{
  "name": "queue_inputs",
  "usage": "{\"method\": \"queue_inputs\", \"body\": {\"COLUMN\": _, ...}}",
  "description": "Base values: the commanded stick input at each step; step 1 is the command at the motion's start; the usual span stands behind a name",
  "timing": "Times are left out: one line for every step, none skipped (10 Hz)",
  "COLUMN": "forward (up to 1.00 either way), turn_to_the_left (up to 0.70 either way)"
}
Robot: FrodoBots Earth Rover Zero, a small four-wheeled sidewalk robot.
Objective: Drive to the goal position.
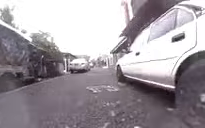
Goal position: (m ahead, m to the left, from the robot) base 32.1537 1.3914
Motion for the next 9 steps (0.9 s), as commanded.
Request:
{"method": "queue_inputs", "body": {"forward": 1.00, "turn_to_the_left": 0.00}}
{"method": "queue_inputs", "body": {"forward": 1.00, "turn_to_the_left": 0.00}}
{"method": "queue_inputs", "body": {"forward": 1.00, "turn_to_the_left": 0.00}}
{"method": "queue_inputs", "body": {"forward": 1.00, "turn_to_the_left": 0.00}}
{"method": "queue_inputs", "body": {"forward": 1.00, "turn_to_the_left": 0.00}}
{"method": "queue_inputs", "body": {"forward": 1.00, "turn_to_the_left": 0.00}}
{"method": "queue_inputs", "body": {"forward": 1.00, "turn_to_the_left": 0.00}}
{"method": "queue_inputs", "body": {"forward": 1.00, "turn_to_the_left": 0.00}}
{"method": "queue_inputs", "body": {"forward": 1.00, "turn_to_the_left": 0.00}}
